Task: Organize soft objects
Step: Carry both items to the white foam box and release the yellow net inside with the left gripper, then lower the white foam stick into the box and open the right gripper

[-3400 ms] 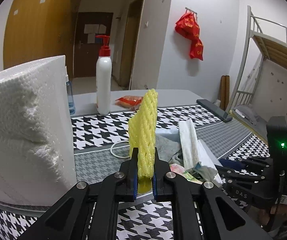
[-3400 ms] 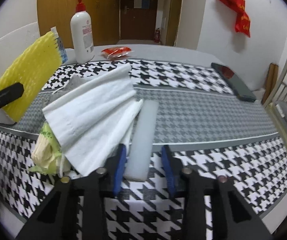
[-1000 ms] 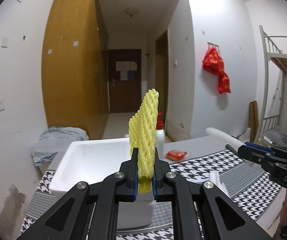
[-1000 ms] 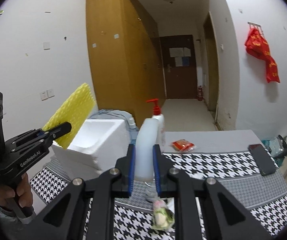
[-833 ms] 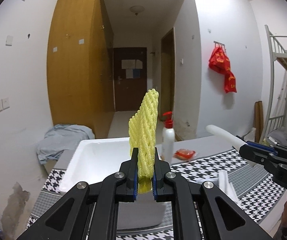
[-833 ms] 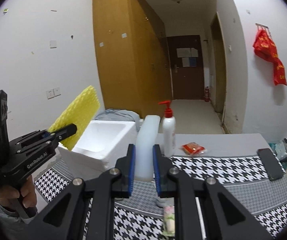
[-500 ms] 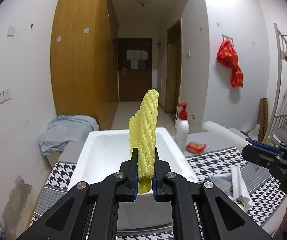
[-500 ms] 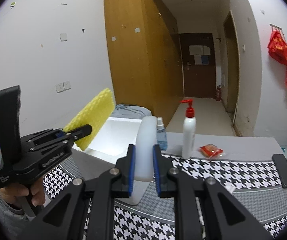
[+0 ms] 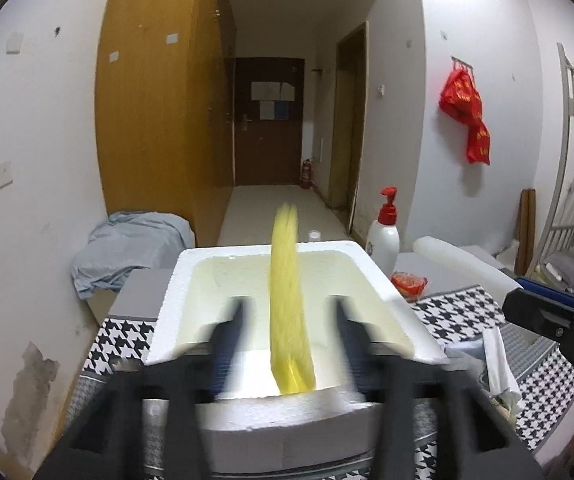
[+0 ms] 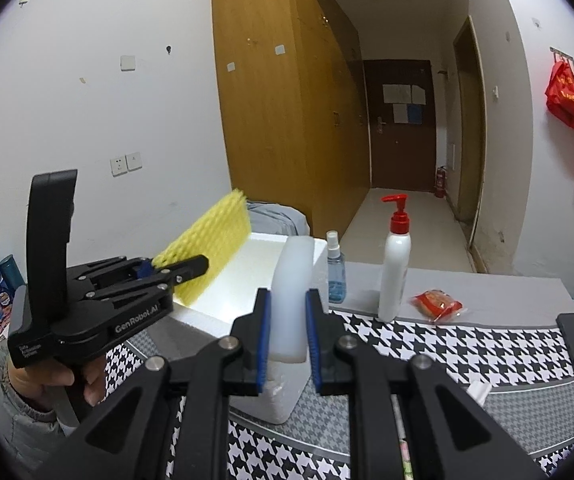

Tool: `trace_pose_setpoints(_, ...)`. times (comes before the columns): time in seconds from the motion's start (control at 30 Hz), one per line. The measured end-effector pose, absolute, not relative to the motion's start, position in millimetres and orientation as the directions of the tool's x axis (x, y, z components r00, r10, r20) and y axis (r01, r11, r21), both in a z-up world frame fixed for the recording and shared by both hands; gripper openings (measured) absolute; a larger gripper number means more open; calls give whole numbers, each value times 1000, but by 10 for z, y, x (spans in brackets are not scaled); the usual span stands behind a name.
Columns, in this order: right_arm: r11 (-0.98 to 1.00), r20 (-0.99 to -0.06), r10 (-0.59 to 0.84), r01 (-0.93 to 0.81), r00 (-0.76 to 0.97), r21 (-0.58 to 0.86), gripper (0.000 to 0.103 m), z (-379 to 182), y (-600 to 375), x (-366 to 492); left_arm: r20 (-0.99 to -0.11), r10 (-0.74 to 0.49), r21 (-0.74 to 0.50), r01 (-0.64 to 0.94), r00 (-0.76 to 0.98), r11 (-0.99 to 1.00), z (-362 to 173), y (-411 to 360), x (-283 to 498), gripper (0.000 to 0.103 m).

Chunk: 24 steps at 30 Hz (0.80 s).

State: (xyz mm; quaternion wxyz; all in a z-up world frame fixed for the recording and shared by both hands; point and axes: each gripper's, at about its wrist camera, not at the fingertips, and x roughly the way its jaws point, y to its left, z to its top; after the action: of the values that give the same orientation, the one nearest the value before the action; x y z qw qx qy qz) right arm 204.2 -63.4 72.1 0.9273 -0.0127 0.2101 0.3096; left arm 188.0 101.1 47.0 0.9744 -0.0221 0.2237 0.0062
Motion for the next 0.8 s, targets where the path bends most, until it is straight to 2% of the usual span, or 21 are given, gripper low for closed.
trace_pose_setpoints(0.03, 809, -399, 567, -578, 721, 107, 20, 722, -626, 2046, -429, 4, -45, -26, 903, 999, 470, 1029, 1871, 82)
trace_pose_setpoints(0.17, 814, -410, 558, -572, 721, 102, 20, 719, -568, 2080, -397, 18, -48, -40, 918, 998, 492, 1086, 1782, 86)
trace_pose_setpoints(0.3, 813, -416, 558, -573, 718, 101, 20, 716, -500, 2108, -363, 57, -36, -75, 930, 997, 517, 1132, 1668, 101)
trace_pose_setpoints(0.8, 779, -435, 590, -621, 680, 85, 20, 743, -83, 2149, -316, 122, -32, -139, 941, 990, 595, 1464, 1350, 102)
